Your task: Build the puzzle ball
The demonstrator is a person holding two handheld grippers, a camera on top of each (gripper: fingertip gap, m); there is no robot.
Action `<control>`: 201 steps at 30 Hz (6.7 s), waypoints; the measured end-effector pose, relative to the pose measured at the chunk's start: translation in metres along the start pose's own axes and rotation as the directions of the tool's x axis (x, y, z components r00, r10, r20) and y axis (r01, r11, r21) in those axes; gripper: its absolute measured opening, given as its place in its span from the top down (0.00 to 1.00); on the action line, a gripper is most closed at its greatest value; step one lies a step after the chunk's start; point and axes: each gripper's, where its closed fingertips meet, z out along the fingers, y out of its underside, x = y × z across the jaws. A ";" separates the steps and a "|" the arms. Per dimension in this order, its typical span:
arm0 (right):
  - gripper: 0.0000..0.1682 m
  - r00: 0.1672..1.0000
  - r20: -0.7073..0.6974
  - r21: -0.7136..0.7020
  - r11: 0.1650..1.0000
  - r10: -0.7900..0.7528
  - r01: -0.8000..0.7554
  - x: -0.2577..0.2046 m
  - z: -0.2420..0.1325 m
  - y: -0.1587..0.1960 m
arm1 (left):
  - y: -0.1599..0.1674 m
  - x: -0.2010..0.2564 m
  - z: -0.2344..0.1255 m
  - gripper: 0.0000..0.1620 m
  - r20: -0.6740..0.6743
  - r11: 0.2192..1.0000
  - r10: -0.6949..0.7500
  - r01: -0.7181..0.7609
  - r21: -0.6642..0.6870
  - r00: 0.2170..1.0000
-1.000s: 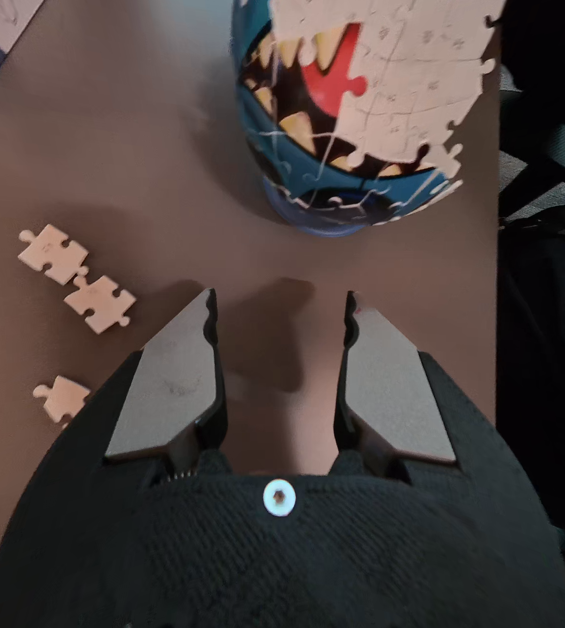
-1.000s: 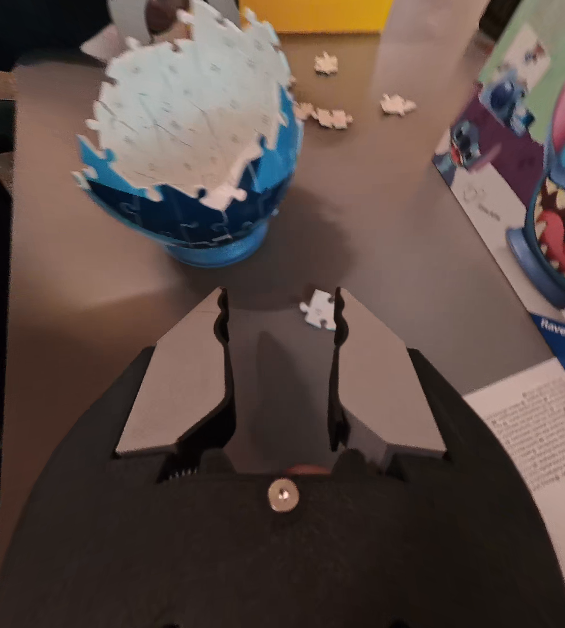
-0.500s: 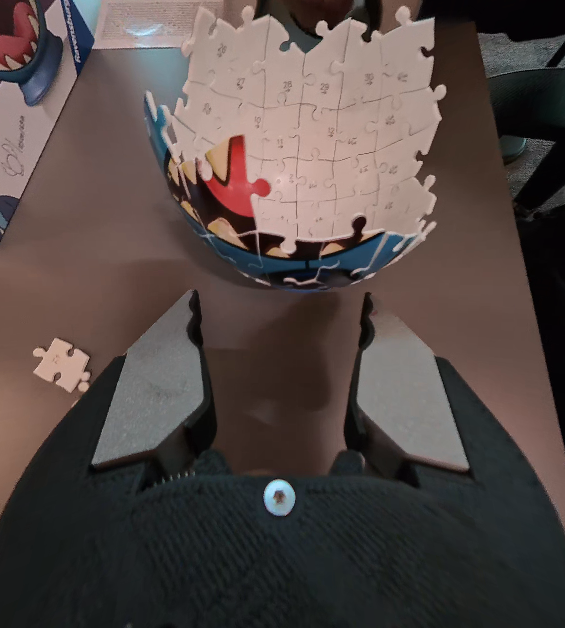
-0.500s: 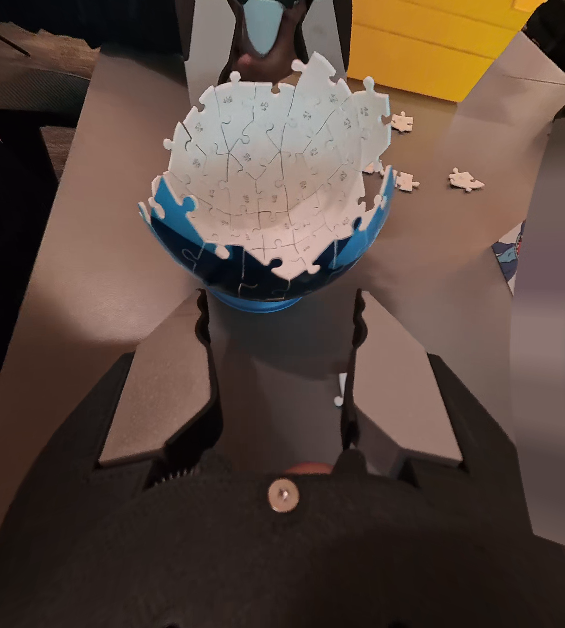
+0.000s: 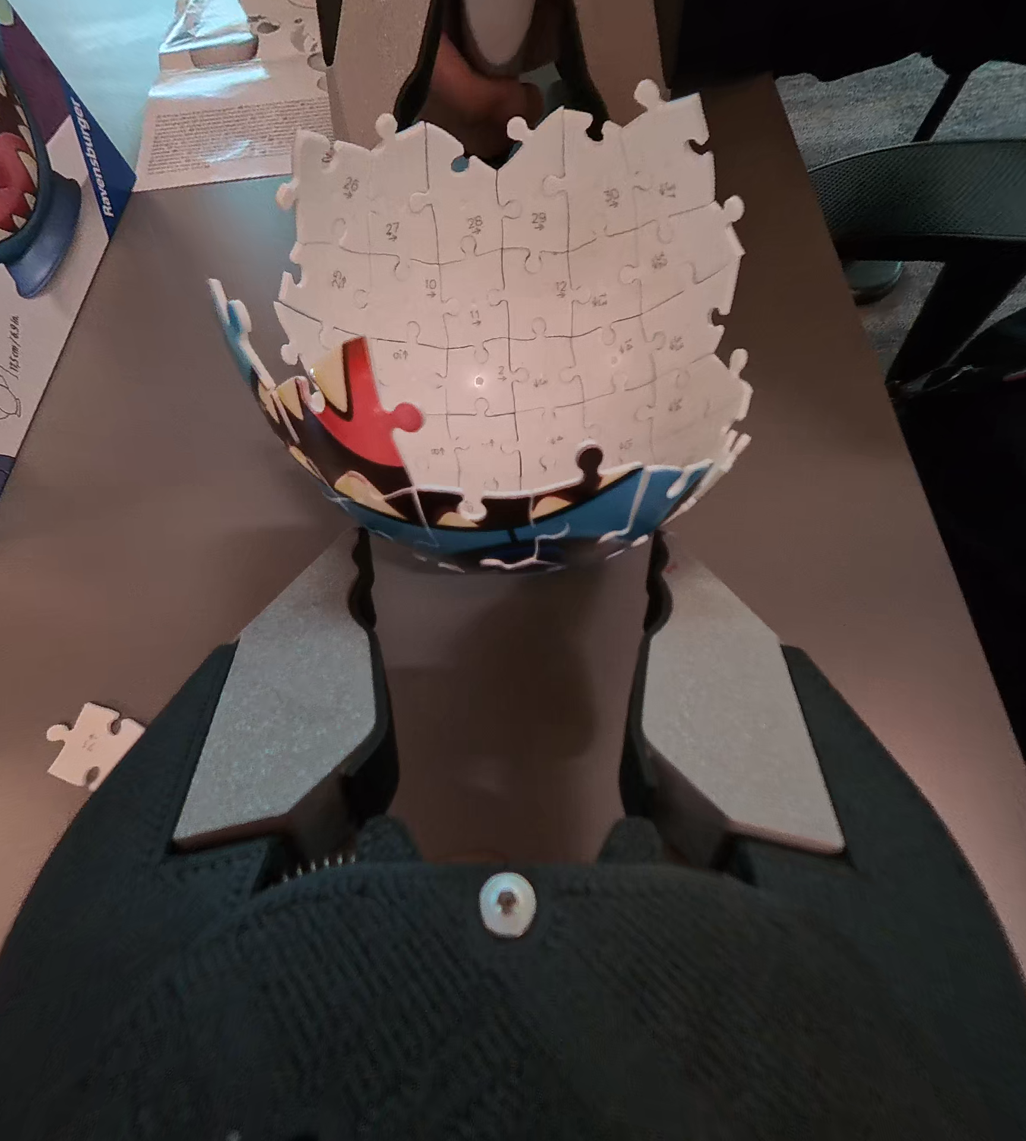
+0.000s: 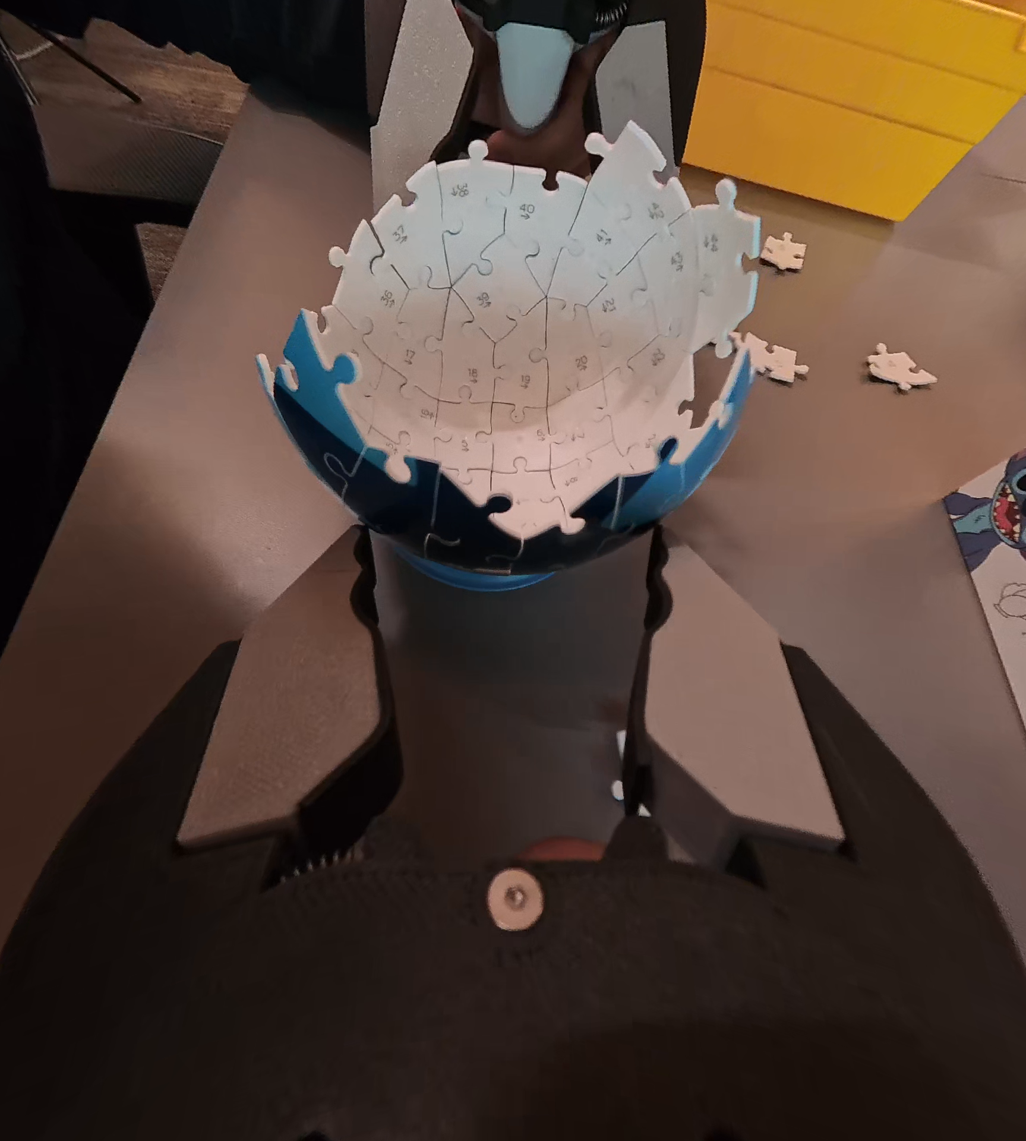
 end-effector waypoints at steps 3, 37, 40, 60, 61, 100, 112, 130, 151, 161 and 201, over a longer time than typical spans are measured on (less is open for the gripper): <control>0.48 0.999 0.024 0.005 0.999 0.032 -0.032 -0.003 0.000 -0.001 | 0.000 0.004 0.000 0.46 -0.031 0.999 -0.036 0.036 0.013 0.999; 0.49 0.786 0.300 -0.191 0.841 0.541 -0.506 -0.052 -0.005 -0.018 | -0.015 0.048 -0.020 0.43 -0.407 0.865 -0.475 0.499 -0.052 0.780; 0.50 0.767 0.319 -0.197 0.831 0.556 -0.520 -0.053 -0.007 -0.017 | -0.015 0.050 -0.019 0.43 -0.420 0.852 -0.493 0.520 -0.055 0.762; 0.54 0.796 0.287 -0.158 0.846 0.533 -0.509 -0.047 -0.014 -0.012 | -0.014 0.047 -0.027 0.47 -0.425 0.832 -0.506 0.554 -0.011 0.751; 0.54 0.812 0.276 -0.145 0.857 0.515 -0.494 -0.046 -0.015 -0.013 | -0.014 0.047 -0.028 0.48 -0.410 0.837 -0.499 0.547 0.002 0.764; 0.56 0.911 0.155 -0.103 0.923 0.383 -0.371 -0.051 -0.013 0.012 | 0.014 0.056 -0.023 0.49 -0.298 0.875 -0.467 0.484 -0.018 0.833; 0.60 0.910 0.145 -0.156 0.917 0.388 -0.366 -0.075 0.009 0.011 | 0.017 0.080 -0.017 0.55 -0.227 0.797 -0.586 0.604 0.014 0.778; 0.63 0.922 0.215 -0.131 0.945 0.323 -0.301 -0.119 0.034 -0.018 | 0.030 0.070 -0.011 0.72 0.020 0.838 -0.545 0.543 0.056 0.838; 0.68 0.870 -0.160 -0.033 0.878 0.467 -0.478 0.022 -0.037 -0.041 | 0.039 0.030 -0.011 0.87 0.184 0.824 -0.566 0.562 0.077 0.804; 0.61 0.889 -0.142 0.035 0.899 0.436 -0.436 -0.010 -0.058 -0.015 | 0.042 0.067 -0.024 0.58 0.222 0.844 -0.535 0.529 0.088 0.815; 0.63 0.859 -0.238 0.072 0.890 0.454 -0.451 -0.029 -0.078 0.026 | 0.060 -0.009 -0.026 0.44 0.432 0.850 -0.485 0.527 0.026 0.761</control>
